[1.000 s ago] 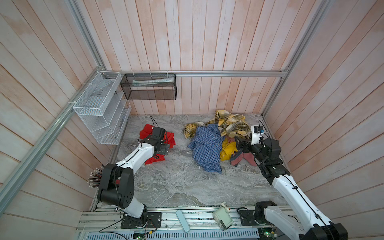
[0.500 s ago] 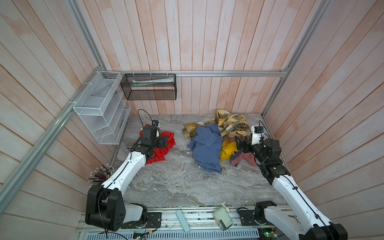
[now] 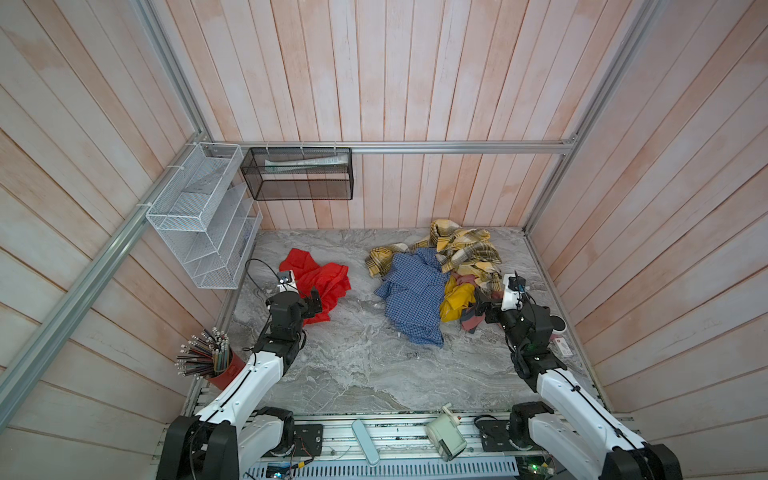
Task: Pick out a specific cloth from the pile
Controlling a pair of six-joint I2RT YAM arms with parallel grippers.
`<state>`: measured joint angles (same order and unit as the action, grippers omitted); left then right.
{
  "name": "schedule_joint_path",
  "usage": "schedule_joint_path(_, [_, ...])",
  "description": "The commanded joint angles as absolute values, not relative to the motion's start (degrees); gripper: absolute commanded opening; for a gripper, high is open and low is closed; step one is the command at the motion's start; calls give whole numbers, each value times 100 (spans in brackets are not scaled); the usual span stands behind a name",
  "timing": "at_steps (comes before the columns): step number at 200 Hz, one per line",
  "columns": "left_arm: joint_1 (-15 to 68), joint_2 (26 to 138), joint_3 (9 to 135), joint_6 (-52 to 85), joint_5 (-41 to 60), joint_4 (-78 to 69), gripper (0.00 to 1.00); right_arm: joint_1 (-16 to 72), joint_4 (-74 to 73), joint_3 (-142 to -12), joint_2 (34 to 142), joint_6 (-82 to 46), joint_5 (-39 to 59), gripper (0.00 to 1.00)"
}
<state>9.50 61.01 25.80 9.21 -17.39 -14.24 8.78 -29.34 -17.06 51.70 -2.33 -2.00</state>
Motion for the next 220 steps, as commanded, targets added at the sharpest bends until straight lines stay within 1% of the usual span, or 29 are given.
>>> schedule_joint_path(1, [892, 5905, 2172, 697, -2301, -2863, 100, 827, -4244, -1476, 5416, 118, -954, 98])
schedule_joint_path(24, [774, 5991, 1706, 598, -2372, -3939, 100, 690, -4978, -1287, 5850, 289, -1010, 98])
schedule_joint_path(51, [765, 6472, 1661, 475, -2465, -4423, 100, 484, -5587, -1128, 6405, 212, -799, 98])
schedule_joint_path(58, [766, 6605, 1602, 264, -2421, -4657, 100, 413, -5840, -1046, 6551, 174, -678, 98])
schedule_joint_path(71, [765, 6906, 1366, -6, -2304, -5555, 100, 300, -6330, -909, 6828, 158, -441, 98])
schedule_joint_path(82, [749, 7238, 1250, -132, -2327, -6212, 100, 235, -6386, -929, 7022, 231, -376, 98])
schedule_joint_path(90, [739, 7458, 1297, -165, -2342, -6320, 100, 112, -6457, -932, 7161, 150, -237, 98])
schedule_joint_path(101, [747, 7572, 1459, -110, -2312, -5886, 100, -12, -6667, -885, 7409, 22, -110, 98])
schedule_joint_path(107, [727, 7631, 1446, -109, -2211, -5896, 100, -61, -6837, -839, 7559, -15, -65, 98])
schedule_joint_path(120, [721, 7894, 1224, -180, -2085, -6525, 100, -79, -7307, -756, 7838, 32, -37, 98])
schedule_joint_path(136, [707, 8321, 1083, -149, -2054, -7131, 100, -78, -7348, -865, 8107, 78, 22, 98])
schedule_joint_path(148, [676, 8709, 1023, -249, -1927, -7767, 100, -96, -7338, -1026, 8508, 87, 73, 98])
schedule_joint_path(156, [632, 8632, 1069, -181, -1809, -7495, 100, -101, -7640, -1156, 8877, 58, 64, 98])
schedule_joint_path(163, [540, 8444, 1120, -75, -1574, -7073, 100, -202, -7875, -1137, 8980, -62, 72, 98])
schedule_joint_path(175, [277, 8621, 1166, -18, -877, -7064, 100, -272, -7083, -1352, 8769, -182, -5, 98])
schedule_joint_path(185, [199, 9084, 1325, -108, -755, -7443, 100, -274, -6650, -1473, 8660, -144, 24, 98])
schedule_joint_path(188, [189, 9057, 1410, -61, -728, -7266, 100, -277, -6780, -1450, 8691, -146, 5, 98])
schedule_joint_path(196, [26, 8741, 1654, 77, -310, -6194, 100, -275, -7039, -1373, 8758, -227, -36, 98])
schedule_joint_path(199, [-26, 8727, 1691, 91, -191, -6109, 100, -268, -7086, -1358, 8770, -236, -35, 98])
schedule_joint_path(210, [-88, 8947, 1609, 122, -166, -6656, 100, -273, -7046, -1368, 8755, -224, -24, 98])
schedule_joint_path(220, [-88, 8799, 1699, 118, -143, -6204, 100, -273, -6849, -1424, 8704, -171, 4, 98])
